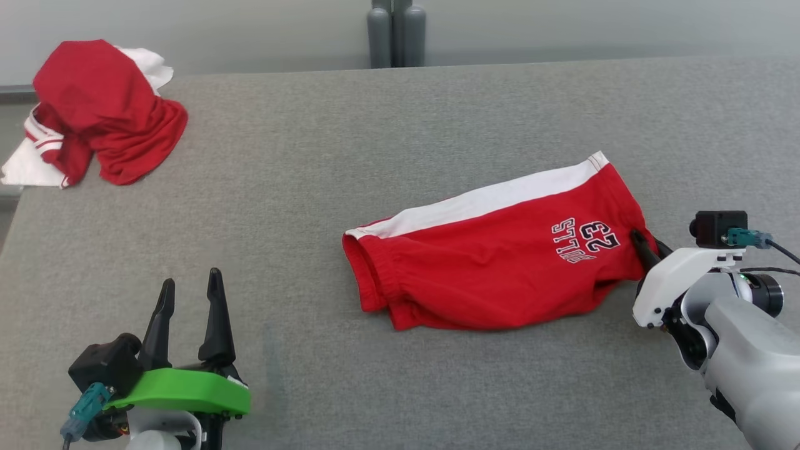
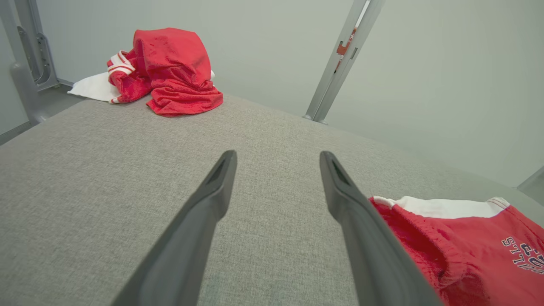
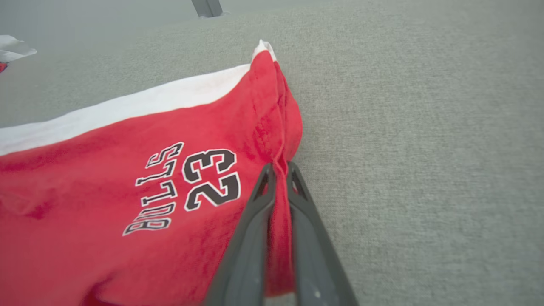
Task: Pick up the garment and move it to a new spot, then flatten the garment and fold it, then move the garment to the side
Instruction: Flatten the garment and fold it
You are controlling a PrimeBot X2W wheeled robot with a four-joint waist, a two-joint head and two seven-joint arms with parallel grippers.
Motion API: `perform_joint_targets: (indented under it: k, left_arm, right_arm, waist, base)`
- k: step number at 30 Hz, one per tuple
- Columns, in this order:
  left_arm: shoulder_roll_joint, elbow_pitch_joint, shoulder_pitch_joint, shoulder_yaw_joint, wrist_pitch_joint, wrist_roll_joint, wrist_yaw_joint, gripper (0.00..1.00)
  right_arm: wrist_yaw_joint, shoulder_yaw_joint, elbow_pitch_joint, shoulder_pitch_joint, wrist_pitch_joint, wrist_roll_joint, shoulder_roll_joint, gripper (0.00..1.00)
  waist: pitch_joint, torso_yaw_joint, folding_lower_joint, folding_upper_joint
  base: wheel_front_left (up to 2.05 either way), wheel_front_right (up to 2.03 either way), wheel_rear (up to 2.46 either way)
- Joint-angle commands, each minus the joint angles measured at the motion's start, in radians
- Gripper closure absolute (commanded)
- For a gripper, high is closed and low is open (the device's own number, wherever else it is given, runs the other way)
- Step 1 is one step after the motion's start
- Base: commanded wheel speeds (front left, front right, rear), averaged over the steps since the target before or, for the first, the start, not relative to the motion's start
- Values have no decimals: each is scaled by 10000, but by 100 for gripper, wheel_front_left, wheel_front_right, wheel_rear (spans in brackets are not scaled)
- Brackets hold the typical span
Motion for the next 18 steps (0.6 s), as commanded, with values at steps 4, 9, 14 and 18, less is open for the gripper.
perform_joint_targets:
  k: [4,9,14,18]
  left_arm:
    - [133,126,179,4,-30,228,51,0]
    - [78,273,188,-41,-26,226,11,0]
    - [120,375,232,-78,-25,263,26,0]
    - [132,491,277,-97,-25,241,-4,0]
  right_arm:
    - [-16,-262,-86,441,-235,163,-148,100]
    - [-15,-550,-166,680,-347,222,-123,100]
    - [-15,-800,-317,841,-403,274,-133,100]
    - [-15,-988,-549,891,-434,306,-158,100]
  waist:
    - [-366,-1402,0,0]
    - [-500,-1993,0,0]
    - [-619,-2217,0,0]
    - [-751,-2156,0,0]
  base:
    - [0,0,0]
    - [0,0,0]
    - [0,0,0]
    - [0,0,0]
